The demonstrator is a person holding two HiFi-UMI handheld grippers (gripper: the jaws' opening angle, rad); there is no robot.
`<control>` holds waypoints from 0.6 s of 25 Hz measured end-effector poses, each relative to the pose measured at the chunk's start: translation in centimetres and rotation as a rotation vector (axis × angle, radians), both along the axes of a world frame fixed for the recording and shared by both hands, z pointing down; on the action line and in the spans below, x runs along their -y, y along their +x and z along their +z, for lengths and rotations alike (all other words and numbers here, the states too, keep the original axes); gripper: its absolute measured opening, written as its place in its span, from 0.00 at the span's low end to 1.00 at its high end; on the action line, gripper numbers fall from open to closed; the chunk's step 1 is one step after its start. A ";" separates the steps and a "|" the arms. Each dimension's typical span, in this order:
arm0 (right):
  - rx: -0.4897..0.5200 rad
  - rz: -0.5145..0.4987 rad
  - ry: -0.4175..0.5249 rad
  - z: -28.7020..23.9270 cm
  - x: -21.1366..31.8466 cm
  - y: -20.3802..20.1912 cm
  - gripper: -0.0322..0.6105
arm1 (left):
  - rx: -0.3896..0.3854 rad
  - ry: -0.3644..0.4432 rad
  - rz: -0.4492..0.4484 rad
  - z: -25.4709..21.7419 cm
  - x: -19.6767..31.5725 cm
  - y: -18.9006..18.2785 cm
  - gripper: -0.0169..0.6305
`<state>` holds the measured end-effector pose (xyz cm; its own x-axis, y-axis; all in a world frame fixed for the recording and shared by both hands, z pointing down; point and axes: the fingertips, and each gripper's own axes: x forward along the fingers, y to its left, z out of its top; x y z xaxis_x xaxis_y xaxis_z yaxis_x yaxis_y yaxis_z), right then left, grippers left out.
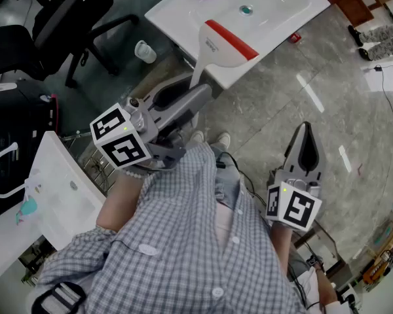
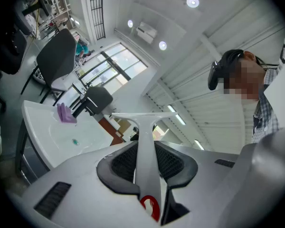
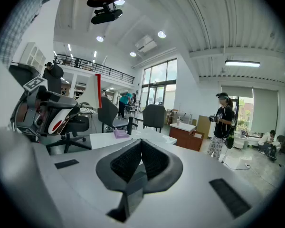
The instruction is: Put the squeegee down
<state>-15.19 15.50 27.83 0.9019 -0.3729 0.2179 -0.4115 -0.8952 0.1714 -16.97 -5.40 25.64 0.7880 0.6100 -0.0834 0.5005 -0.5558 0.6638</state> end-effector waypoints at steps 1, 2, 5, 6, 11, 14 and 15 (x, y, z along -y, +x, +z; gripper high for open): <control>-0.001 0.000 0.000 0.0 0.0 0.0 0.06 | 0.003 0.001 0.000 0.1 0.0 -0.1 0.19; -0.002 0.000 0.000 0.0 -0.1 0.1 0.06 | 0.006 0.002 0.001 0.2 0.0 -0.1 0.19; -0.005 0.000 0.003 -0.1 -0.2 0.1 0.06 | 0.006 0.008 0.001 0.1 0.0 -0.1 0.19; -0.006 0.000 0.004 -0.2 -0.2 0.2 0.06 | 0.003 0.009 0.000 0.1 0.1 0.0 0.19; -0.011 -0.009 0.002 -0.1 0.9 0.0 0.06 | -0.006 0.016 0.000 0.0 0.7 -0.4 0.19; -0.013 -0.011 0.005 -0.6 1.1 0.2 0.06 | -0.013 0.025 -0.004 -0.6 0.7 -0.3 0.19; -0.014 -0.010 0.009 -0.8 1.0 0.3 0.06 | -0.017 0.028 -0.006 -0.9 0.6 -0.2 0.19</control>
